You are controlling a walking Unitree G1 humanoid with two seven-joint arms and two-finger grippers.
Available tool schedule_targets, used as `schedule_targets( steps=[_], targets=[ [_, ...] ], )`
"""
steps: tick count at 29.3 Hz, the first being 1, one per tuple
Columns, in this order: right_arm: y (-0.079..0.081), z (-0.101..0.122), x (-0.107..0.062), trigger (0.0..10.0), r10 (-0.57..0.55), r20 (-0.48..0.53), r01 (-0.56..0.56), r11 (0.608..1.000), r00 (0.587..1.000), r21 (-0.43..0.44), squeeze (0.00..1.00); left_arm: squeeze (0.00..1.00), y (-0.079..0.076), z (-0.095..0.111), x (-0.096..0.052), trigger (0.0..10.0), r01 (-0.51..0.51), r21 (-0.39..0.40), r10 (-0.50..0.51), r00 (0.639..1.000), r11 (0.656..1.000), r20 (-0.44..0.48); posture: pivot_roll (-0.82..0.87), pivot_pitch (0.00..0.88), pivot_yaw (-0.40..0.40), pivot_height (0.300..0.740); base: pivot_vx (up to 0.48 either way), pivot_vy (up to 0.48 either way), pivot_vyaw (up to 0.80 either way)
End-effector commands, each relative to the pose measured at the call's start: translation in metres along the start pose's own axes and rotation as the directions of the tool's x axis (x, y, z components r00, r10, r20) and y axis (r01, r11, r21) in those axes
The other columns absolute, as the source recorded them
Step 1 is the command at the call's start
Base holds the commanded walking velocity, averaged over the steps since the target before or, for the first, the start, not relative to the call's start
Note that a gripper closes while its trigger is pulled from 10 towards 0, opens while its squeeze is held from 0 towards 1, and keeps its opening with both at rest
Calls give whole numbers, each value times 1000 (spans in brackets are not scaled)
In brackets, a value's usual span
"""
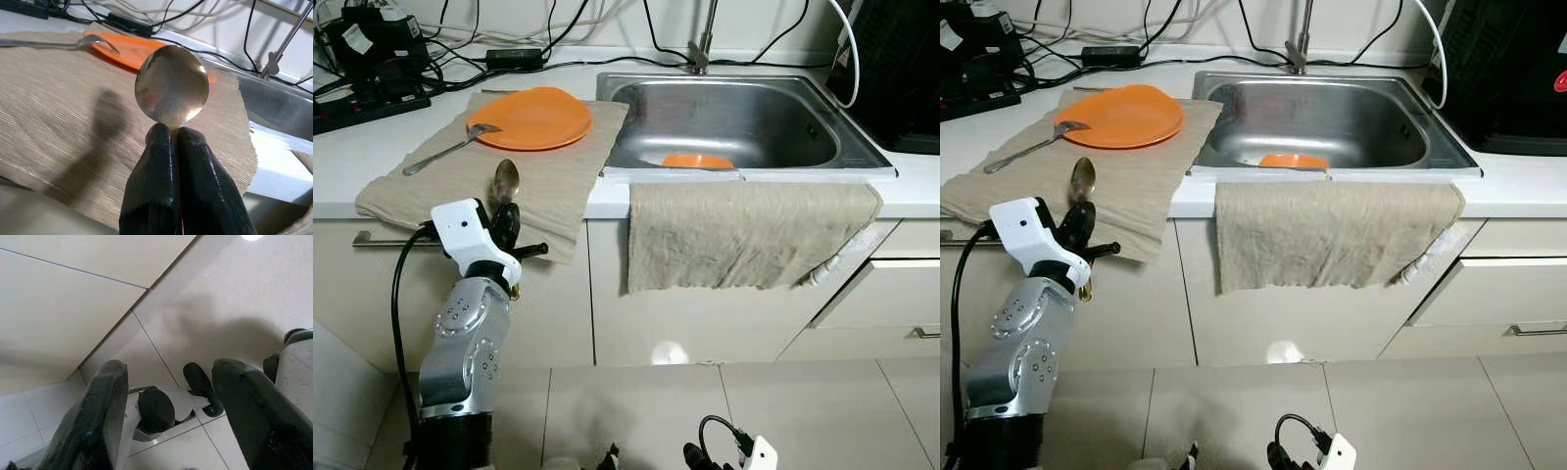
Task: Kitchen organization
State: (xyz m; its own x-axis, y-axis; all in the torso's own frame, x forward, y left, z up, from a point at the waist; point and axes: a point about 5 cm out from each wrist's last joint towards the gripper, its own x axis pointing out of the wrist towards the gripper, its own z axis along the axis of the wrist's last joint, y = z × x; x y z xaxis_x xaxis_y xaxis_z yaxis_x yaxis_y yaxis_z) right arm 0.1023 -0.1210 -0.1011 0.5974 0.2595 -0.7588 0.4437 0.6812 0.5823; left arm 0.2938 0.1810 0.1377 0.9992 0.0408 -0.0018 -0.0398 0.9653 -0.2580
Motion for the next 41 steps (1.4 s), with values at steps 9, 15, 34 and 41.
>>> schedule_targets(
  steps=[9, 15, 34, 41],
  targets=[
    [76, 142, 36, 10000, -36, 227, 219, 434, 973, -874, 0, 0, -2, -4, 3, 0, 5, 2, -5, 1000, 1000, -20, 117, 0, -8, 740, 0, 0, 0],
    [86, 142, 37, 10000, 4, 233, 209, 431, 972, -878, 0, 0, -2, -3, 5, 0, 9, 1, -9, 1000, 1000, -16, 115, 0, -6, 740, 0, 0, 0],
    [95, 138, 39, 10000, 49, 221, 179, 429, 974, -885, 0, 0, -2, -3, 3, 0, 18, 9, -18, 1000, 1000, -12, 126, 0, -16, 740, 0, 0, 0],
    [92, 137, 39, 10000, 43, 218, 179, 429, 975, -885, 0, 0, -3, -4, 2, 0, 26, 11, -26, 1000, 1000, -11, 127, 0, -18, 740, 0, 0, 0]
  ],
)
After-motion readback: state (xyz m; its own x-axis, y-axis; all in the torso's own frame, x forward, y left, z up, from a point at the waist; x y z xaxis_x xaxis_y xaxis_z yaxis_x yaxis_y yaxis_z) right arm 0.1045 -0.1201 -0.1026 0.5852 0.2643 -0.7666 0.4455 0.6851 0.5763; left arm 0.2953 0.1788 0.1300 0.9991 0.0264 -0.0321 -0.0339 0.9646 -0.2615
